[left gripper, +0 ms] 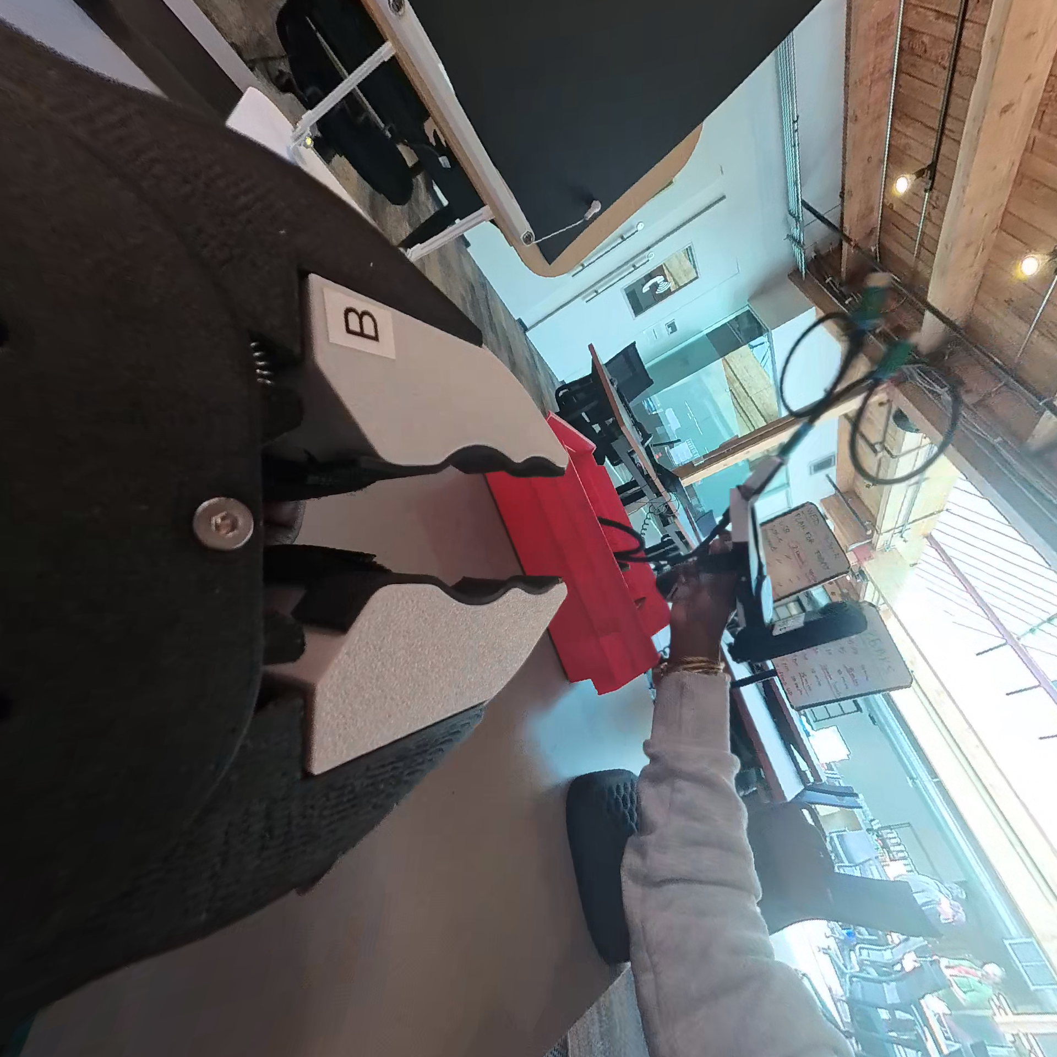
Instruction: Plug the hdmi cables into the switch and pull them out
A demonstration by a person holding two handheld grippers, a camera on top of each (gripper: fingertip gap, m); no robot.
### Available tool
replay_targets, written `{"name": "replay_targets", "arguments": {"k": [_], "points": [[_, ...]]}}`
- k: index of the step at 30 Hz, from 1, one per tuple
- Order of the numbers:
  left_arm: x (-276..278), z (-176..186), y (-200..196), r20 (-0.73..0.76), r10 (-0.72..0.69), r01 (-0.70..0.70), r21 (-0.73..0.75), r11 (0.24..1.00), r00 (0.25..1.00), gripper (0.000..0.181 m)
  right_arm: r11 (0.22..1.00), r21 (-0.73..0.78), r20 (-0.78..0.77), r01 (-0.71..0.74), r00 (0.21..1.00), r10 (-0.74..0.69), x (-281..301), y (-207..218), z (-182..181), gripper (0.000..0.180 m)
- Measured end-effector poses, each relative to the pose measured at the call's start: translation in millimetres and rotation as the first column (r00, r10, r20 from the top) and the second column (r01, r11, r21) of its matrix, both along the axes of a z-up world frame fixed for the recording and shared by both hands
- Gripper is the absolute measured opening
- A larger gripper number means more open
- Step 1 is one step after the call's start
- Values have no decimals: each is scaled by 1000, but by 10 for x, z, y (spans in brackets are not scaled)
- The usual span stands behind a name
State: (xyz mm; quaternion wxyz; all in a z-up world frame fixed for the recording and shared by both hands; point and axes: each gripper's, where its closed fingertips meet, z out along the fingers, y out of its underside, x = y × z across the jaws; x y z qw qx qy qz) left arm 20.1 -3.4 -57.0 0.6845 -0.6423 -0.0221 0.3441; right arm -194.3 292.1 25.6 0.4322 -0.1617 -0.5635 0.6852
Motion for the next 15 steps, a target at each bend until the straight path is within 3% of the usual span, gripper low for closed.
{"name": "replay_targets", "arguments": {"k": [9, 15], "points": [[23, -13, 25, -15, 3, -3, -25, 1000, 1000, 31, 979, 203, 212, -4, 976, -40, -183, 171, -679, 38], [18, -51, 44, -16, 8, -9, -52, 999, 1000, 31, 916, 398, 309, -56, 948, -77, -192, 77, -960, 38]]}}
